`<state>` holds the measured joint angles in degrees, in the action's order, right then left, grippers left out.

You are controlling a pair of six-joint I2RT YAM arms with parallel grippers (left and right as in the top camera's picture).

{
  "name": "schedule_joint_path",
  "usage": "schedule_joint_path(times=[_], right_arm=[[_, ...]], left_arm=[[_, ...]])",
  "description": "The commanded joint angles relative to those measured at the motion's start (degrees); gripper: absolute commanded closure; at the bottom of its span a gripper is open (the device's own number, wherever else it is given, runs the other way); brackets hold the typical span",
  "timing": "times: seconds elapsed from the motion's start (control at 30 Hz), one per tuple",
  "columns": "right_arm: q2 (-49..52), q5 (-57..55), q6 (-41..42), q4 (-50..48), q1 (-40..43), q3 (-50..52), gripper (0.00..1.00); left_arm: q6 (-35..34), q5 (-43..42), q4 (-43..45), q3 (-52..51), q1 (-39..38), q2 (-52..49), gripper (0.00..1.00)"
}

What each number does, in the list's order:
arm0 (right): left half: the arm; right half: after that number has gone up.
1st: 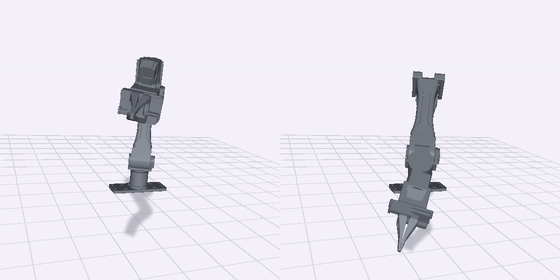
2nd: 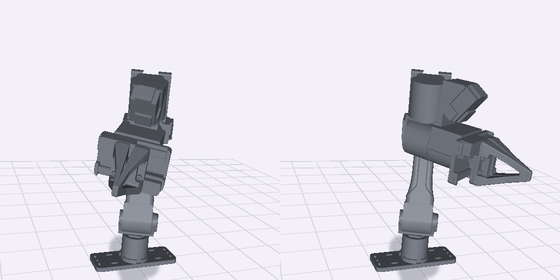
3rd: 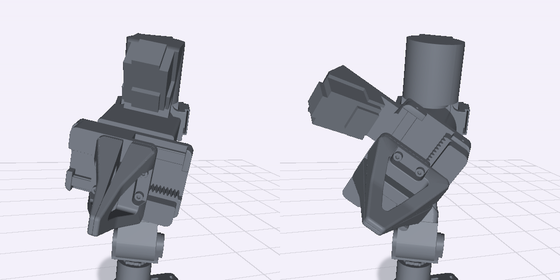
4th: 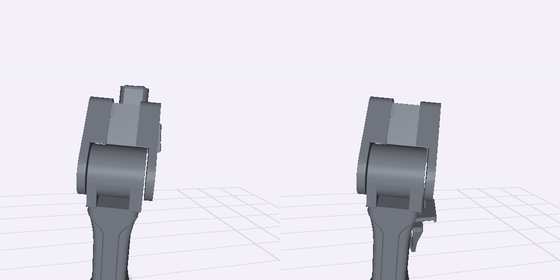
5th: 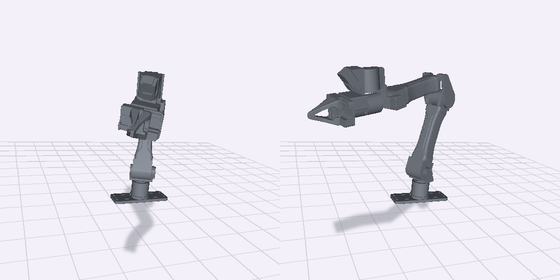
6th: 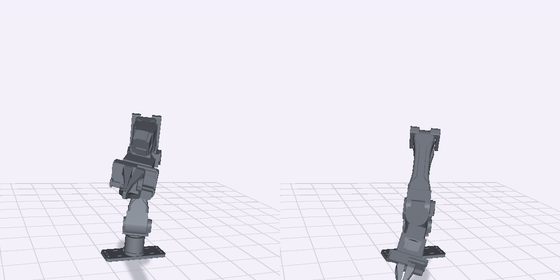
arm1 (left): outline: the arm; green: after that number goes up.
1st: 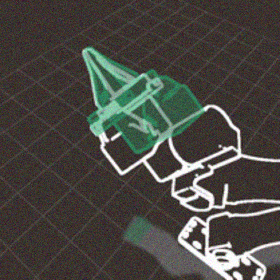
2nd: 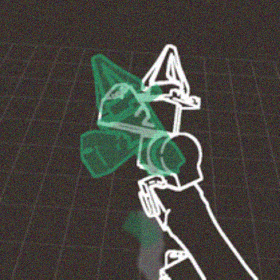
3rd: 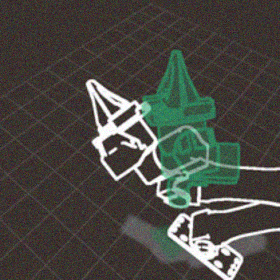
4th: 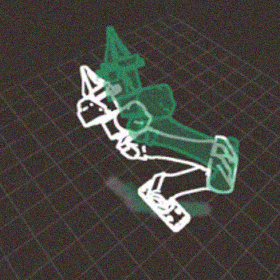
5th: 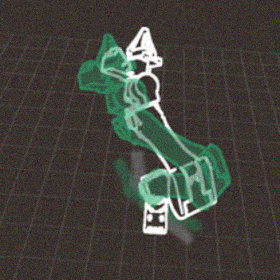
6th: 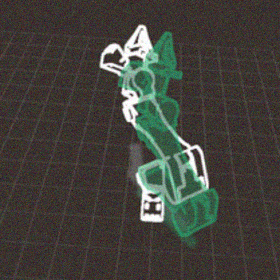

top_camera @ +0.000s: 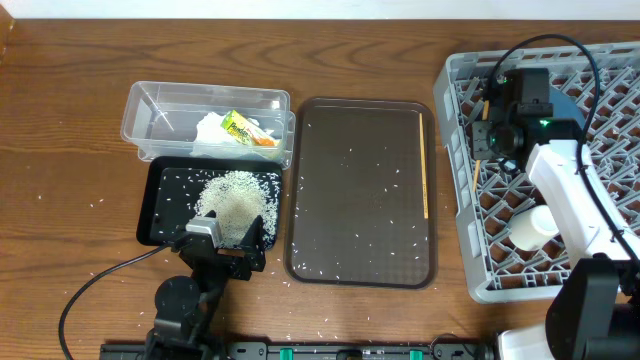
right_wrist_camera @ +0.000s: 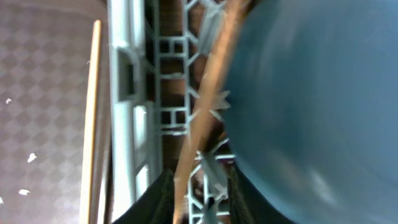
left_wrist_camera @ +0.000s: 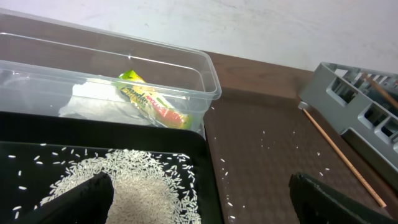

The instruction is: Sort waste into correct bins and load items into the dishwasher rack

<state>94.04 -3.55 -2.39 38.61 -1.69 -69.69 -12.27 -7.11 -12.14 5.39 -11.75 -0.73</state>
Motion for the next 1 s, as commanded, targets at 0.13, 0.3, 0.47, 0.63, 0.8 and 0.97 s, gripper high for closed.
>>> schedule_joint_path(times=[0.13, 0.3, 0.47, 0.63, 0.8, 0.97], right_arm=[[-5.79, 5.75, 10.19, 3.06, -8.61, -0.26, 0.70], [-3.72, 2.36, 11.78, 3.10, -17.75, 1.27, 0.62], [2.40, -13.25, 17.42, 2.69, -23.21, 2.99, 0.60], [9.46, -14.51, 19.74, -1.03, -21.35, 3.02, 0.62], [15.78, -8.22, 19.71, -4.50, -19.15, 3.02, 0.72], [18.56, -7.10, 19.76, -4.85, -18.95, 3.02, 0.87]], left_arm=[[-0.70, 0.50, -0.39, -1.42, -0.24, 0.46, 0.07], [-0.70, 0.50, -0.39, -1.42, -0.24, 0.46, 0.07], [-0.70, 0.50, -0.39, -1.42, -0.24, 0.46, 0.07], [-0.70, 0.50, -0.39, -1.42, -0.24, 0.46, 0.07], [-0.70, 0.50, -0.39, -1.42, -0.24, 0.46, 0.07], [-0.70, 0.50, -0.39, -1.42, -0.24, 0.46, 0.07]])
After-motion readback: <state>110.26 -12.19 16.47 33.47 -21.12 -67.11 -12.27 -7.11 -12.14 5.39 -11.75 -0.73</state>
